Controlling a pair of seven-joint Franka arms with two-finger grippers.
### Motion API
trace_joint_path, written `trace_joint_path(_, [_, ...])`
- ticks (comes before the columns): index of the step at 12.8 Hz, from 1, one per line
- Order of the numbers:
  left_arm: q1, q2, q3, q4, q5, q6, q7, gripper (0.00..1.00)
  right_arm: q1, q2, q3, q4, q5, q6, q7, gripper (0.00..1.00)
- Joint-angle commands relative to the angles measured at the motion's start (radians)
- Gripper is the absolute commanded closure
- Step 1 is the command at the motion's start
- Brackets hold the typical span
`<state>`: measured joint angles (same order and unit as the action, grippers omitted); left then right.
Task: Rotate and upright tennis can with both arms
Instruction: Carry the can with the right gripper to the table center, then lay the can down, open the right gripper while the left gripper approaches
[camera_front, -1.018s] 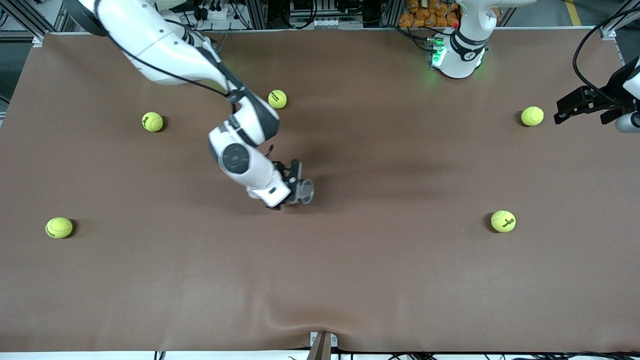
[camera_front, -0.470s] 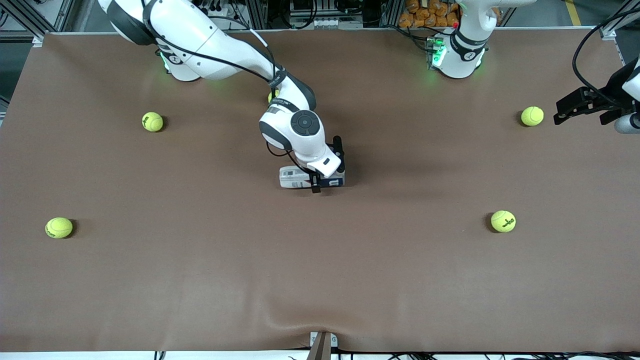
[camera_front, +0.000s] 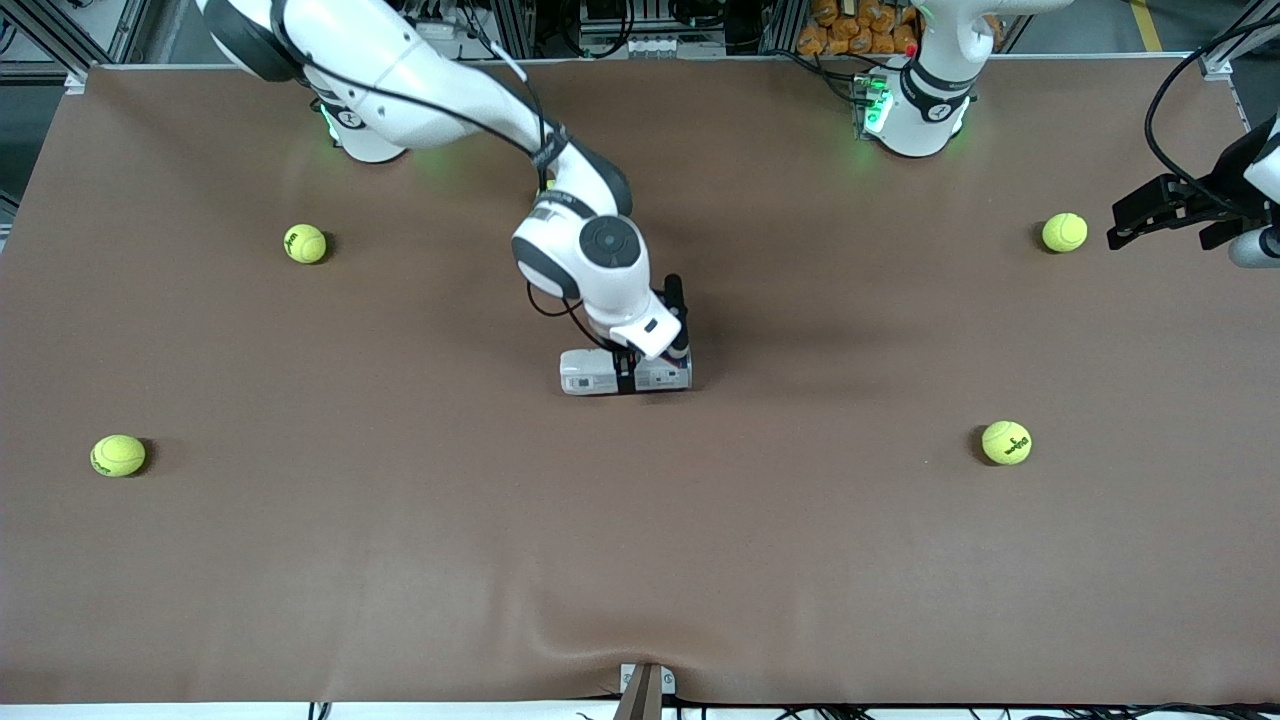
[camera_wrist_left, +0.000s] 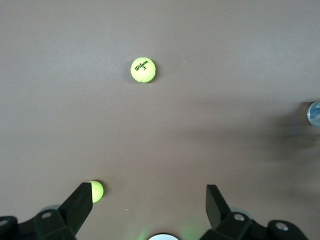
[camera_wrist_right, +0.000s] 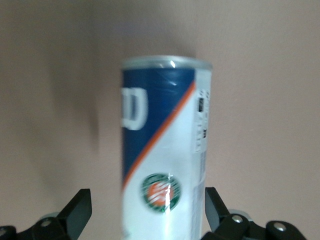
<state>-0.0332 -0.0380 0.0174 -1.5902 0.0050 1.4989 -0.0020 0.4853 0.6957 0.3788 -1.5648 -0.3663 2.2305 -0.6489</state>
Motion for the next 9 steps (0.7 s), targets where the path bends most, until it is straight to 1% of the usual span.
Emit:
trace_joint_path(1, [0.007,0.009,-0.005,0.018,-0.016,-0.017,0.027,0.0,-0.059,-0.14,0.057,-0.031,0.079,-0.11,0.008,0.0])
trace_joint_path(3, [0.007,0.015,-0.007,0.018,-0.025,-0.017,0.027,0.0,-0.097,-0.22,0.061,-0.032,0.154,-0.173,0.017,0.0])
trace_joint_path(5, [0.009,0.038,-0.007,0.016,-0.051,-0.017,0.027,0.0,-0.144,-0.264,0.058,-0.035,0.158,-0.241,0.145,0.0])
trace_joint_path(7, [0.01,0.076,-0.005,0.015,-0.135,-0.017,0.027,0.0,-0.198,-0.309,0.052,-0.037,0.15,-0.331,0.332,0.0])
trace_joint_path(8, [0.01,0.102,-0.004,0.018,-0.181,-0.017,0.025,0.0,-0.223,-0.332,0.032,-0.038,0.15,-0.374,0.413,0.0])
trace_joint_path(9, [0.01,0.121,-0.005,0.019,-0.221,-0.017,0.025,0.0,-0.229,-0.341,-0.019,-0.043,0.155,-0.397,0.475,0.0])
